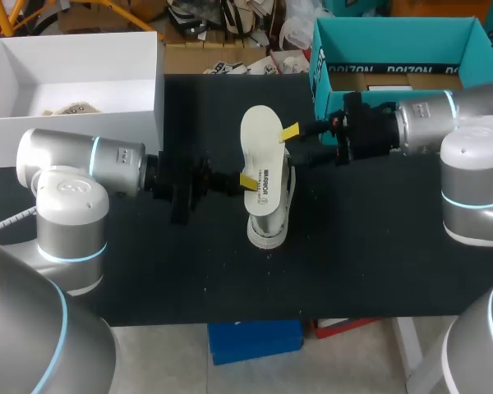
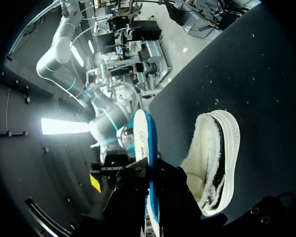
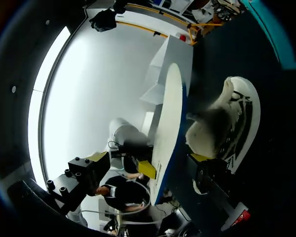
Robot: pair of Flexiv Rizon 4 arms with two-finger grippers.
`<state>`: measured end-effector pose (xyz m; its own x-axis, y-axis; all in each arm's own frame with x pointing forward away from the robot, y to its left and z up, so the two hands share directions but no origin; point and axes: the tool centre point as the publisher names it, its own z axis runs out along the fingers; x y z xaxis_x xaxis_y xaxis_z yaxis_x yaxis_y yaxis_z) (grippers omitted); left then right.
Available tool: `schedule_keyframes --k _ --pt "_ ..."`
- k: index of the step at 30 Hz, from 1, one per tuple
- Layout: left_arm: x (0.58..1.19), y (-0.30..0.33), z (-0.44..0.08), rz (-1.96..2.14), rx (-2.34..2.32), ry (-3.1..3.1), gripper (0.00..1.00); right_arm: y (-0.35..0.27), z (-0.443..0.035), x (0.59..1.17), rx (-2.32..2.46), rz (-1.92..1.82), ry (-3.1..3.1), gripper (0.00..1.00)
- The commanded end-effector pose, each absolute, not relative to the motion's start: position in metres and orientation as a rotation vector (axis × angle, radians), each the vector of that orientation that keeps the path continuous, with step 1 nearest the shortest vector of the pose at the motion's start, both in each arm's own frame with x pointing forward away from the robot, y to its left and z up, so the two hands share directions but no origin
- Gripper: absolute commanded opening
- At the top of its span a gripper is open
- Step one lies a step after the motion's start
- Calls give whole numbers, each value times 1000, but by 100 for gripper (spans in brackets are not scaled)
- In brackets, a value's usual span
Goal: Take the shoe out of the shoebox, open the shoe tongue, remove and reinsert the insole, then place the shoe into the shoebox
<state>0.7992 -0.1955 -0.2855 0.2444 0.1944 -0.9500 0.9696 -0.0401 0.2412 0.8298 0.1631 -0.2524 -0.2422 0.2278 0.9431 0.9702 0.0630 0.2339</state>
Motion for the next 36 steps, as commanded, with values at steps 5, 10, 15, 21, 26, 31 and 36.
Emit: schedule_keyframes --k 5,10,15,21,26,31,36 --pt "799 -196 -285 -930 1475 1157 0 183 -257 823 -1230 -1165 -1567 94" --pt "799 -196 -285 -930 1475 1157 0 192 -261 818 -1242 -1120 -1538 94" --pt "799 -196 -285 -930 1475 1157 0 198 -267 817 -1257 -1102 -1480 91" --pt "799 -196 -285 -930 1475 1157 0 204 -275 820 -1259 -1099 -1439 83" --pt "799 -196 -285 -930 1475 1157 0 207 -280 823 -1261 -1107 -1425 69" --pt "799 -196 -285 -930 1475 1157 0 208 -282 828 -1264 -1110 -1421 37" --pt "799 -196 -285 -930 1475 1157 0 209 -286 831 -1292 -1117 -1416 4"
